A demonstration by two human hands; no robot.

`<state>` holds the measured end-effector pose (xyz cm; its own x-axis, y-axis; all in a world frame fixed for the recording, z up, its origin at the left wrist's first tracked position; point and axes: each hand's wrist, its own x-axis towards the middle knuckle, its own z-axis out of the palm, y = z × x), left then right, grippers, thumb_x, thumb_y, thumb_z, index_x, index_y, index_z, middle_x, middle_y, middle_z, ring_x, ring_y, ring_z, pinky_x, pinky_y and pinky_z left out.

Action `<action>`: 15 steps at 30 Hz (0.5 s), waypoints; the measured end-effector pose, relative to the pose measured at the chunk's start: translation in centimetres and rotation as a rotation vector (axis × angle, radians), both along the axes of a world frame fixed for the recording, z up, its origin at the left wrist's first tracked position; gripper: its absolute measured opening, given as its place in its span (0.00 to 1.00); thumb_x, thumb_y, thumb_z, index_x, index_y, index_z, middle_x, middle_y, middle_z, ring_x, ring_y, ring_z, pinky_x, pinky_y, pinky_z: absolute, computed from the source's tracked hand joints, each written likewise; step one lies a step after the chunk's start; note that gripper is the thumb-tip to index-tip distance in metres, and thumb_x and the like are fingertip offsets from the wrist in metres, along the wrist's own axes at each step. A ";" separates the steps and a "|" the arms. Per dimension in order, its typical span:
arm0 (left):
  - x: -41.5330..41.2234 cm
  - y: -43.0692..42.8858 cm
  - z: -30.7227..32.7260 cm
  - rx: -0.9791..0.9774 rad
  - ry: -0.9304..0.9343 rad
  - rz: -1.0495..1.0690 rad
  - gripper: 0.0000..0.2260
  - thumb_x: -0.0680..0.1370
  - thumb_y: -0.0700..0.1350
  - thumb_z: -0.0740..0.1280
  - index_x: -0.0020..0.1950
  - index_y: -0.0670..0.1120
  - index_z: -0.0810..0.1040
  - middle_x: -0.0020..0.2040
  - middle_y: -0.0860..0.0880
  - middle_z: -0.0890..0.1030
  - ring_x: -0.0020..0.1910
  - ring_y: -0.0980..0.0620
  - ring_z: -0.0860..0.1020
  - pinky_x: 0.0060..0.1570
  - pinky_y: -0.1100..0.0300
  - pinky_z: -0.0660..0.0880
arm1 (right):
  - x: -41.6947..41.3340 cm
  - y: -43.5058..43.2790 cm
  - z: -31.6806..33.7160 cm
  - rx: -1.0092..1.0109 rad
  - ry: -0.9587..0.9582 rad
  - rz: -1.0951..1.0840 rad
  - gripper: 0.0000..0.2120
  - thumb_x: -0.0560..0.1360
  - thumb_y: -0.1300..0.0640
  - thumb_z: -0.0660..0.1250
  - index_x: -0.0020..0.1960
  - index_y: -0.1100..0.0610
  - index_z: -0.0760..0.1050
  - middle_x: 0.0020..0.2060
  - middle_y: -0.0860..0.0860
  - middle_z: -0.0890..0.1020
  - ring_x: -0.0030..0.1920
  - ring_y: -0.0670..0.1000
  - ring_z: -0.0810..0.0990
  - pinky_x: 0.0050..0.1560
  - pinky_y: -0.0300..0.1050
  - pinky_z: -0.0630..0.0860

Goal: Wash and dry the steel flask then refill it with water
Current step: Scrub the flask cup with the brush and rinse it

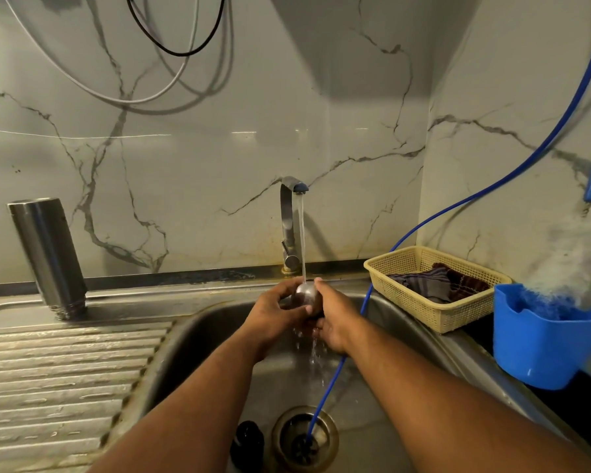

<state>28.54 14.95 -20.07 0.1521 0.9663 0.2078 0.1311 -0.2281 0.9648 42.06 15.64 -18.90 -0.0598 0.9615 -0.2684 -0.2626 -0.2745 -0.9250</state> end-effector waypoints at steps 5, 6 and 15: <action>0.7 0.8 -0.5 -0.021 0.025 0.093 0.24 0.78 0.34 0.69 0.70 0.56 0.74 0.59 0.51 0.81 0.59 0.53 0.80 0.55 0.57 0.81 | -0.1 0.0 -0.5 0.279 -0.382 -0.092 0.25 0.77 0.49 0.73 0.72 0.47 0.70 0.64 0.53 0.78 0.58 0.52 0.79 0.52 0.44 0.80; 0.7 0.9 -0.7 -0.026 0.047 0.117 0.22 0.78 0.36 0.70 0.69 0.55 0.75 0.59 0.50 0.82 0.58 0.53 0.81 0.56 0.56 0.82 | 0.0 0.2 -0.6 0.322 -0.481 -0.115 0.30 0.75 0.49 0.75 0.74 0.48 0.68 0.67 0.53 0.76 0.61 0.53 0.78 0.52 0.43 0.78; 1.5 1.3 -1.2 -0.046 0.168 0.154 0.17 0.79 0.38 0.68 0.66 0.50 0.78 0.54 0.51 0.84 0.55 0.51 0.82 0.59 0.48 0.81 | 0.6 0.8 -0.6 0.559 -0.907 -0.188 0.39 0.71 0.61 0.78 0.77 0.51 0.66 0.71 0.53 0.71 0.71 0.53 0.71 0.67 0.41 0.70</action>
